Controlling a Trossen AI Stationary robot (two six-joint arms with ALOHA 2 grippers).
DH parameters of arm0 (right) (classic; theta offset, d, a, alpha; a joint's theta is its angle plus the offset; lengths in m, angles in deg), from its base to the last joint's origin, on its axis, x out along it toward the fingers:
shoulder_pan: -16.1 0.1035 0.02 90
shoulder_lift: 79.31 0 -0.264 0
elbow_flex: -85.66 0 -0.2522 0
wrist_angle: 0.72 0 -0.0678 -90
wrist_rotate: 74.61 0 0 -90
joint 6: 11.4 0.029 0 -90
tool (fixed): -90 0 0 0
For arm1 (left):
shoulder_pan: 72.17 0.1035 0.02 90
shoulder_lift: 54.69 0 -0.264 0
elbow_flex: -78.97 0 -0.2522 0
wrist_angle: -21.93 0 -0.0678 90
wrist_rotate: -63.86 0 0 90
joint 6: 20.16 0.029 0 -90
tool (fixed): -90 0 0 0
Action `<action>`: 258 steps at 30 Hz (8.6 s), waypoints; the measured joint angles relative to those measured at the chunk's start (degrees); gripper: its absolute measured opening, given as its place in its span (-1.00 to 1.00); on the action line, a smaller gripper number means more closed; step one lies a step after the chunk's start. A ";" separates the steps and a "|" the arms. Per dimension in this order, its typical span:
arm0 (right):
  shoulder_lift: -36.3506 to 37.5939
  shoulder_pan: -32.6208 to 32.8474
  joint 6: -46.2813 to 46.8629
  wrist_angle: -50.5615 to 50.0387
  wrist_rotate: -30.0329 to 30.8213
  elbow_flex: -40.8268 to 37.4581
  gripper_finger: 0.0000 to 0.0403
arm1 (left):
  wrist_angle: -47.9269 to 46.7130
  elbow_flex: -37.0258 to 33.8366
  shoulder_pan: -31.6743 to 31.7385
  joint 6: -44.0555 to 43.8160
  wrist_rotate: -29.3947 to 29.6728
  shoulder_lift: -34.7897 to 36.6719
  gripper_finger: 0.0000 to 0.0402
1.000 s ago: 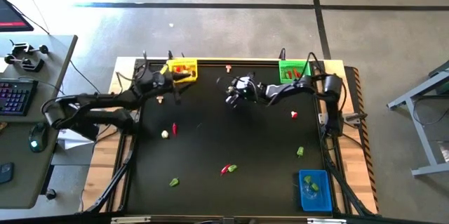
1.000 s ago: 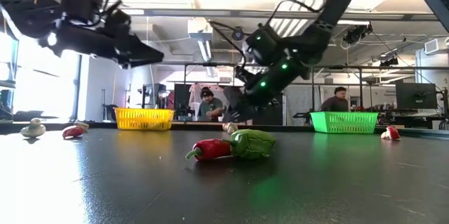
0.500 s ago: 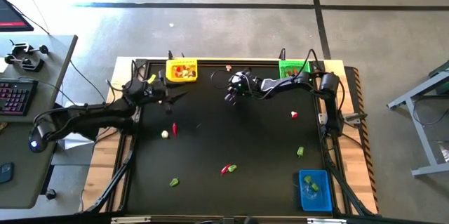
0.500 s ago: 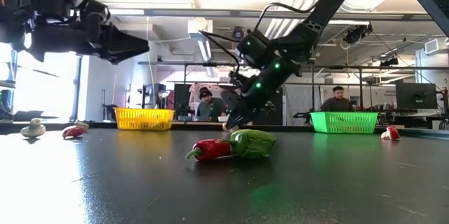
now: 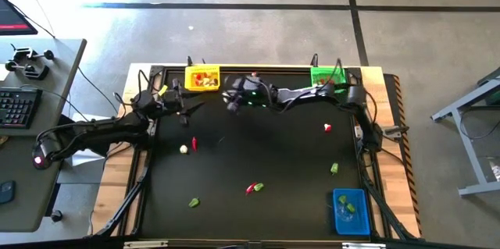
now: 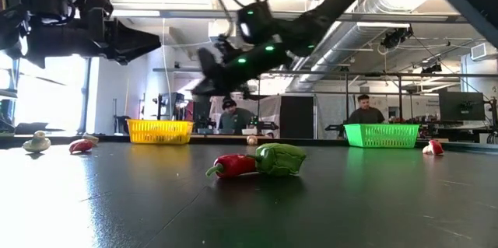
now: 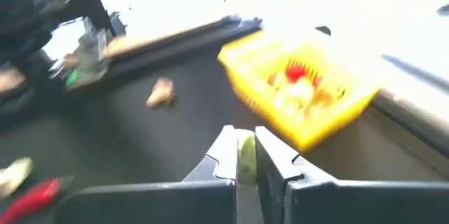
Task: Sort produce into baskets
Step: Put the green mushroom into the yellow bin, then put the green bell pepper into the blue bin, then put the red mushroom into the yellow bin
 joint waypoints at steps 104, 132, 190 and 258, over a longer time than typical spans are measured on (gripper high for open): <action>15.41 35.66 6.36 4.48 -8.14 -35.70 -0.05 | 1.88 0.04 -0.02 1.11 -6.21 0.98 -1.00; 38.58 40.45 33.46 -40.09 -18.46 -34.81 -0.97 | 1.73 0.04 -0.04 1.07 -6.29 0.98 -1.00; 38.78 59.64 65.42 -92.70 -36.24 -23.12 -0.15 | -20.03 9.67 -0.74 7.54 -6.40 0.96 -1.00; 33.01 8.91 11.25 16.28 20.51 -49.87 -0.97 | -25.94 8.48 -2.49 2.02 0.75 10.27 -1.00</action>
